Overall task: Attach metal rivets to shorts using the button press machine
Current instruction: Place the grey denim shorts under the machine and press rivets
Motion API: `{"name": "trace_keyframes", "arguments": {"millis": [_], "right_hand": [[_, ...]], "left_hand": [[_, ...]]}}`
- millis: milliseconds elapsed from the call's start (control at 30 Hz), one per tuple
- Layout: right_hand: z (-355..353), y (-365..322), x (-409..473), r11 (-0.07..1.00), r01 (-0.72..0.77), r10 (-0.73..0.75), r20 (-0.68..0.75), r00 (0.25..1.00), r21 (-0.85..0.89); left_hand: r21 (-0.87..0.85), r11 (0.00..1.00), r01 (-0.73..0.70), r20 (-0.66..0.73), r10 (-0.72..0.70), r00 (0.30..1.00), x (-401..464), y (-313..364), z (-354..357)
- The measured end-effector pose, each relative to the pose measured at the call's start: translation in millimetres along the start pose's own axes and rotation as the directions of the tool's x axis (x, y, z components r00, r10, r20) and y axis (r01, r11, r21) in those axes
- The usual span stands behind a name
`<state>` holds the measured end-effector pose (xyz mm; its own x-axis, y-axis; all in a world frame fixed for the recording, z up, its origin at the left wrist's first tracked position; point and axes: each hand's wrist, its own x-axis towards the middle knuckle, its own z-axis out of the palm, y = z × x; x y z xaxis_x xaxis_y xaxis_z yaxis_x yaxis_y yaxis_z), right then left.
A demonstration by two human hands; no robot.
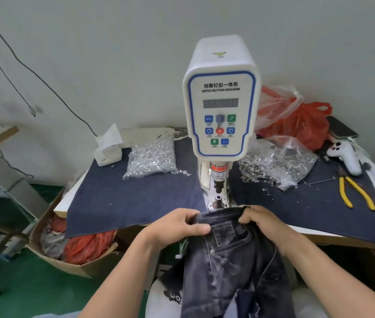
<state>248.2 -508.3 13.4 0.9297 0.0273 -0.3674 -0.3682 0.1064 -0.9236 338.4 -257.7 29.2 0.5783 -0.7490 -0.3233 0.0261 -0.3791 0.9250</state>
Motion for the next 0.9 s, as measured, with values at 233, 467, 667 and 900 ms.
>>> {"name": "trace_keyframes", "arguments": {"millis": [233, 467, 667, 900], "right_hand": [[-25.4, -27.1, 10.0, 0.976, 0.049, -0.048, 0.007, 0.999, -0.211], [-34.6, -22.8, 24.4, 0.996, -0.004, -0.008, -0.121, 0.993, -0.093], [-33.2, -18.8, 28.0, 0.965, 0.079, -0.12, -0.157, 0.98, -0.249], [-34.2, -15.8, 25.4, 0.96, 0.107, -0.143, -0.124, 0.982, -0.259]], "left_hand": [[-0.377, 0.921, -0.1, -0.146, 0.048, 0.988, 22.9, 7.8, 1.2], [-0.216, 0.968, -0.125, -0.22, 0.077, 0.972, 48.9, 17.5, 2.6], [-0.006, 0.989, -0.149, -0.36, 0.137, 0.923, 61.7, 8.0, 8.2], [-0.214, 0.961, -0.174, -0.348, 0.091, 0.933, 63.7, 2.3, 10.6]]}}
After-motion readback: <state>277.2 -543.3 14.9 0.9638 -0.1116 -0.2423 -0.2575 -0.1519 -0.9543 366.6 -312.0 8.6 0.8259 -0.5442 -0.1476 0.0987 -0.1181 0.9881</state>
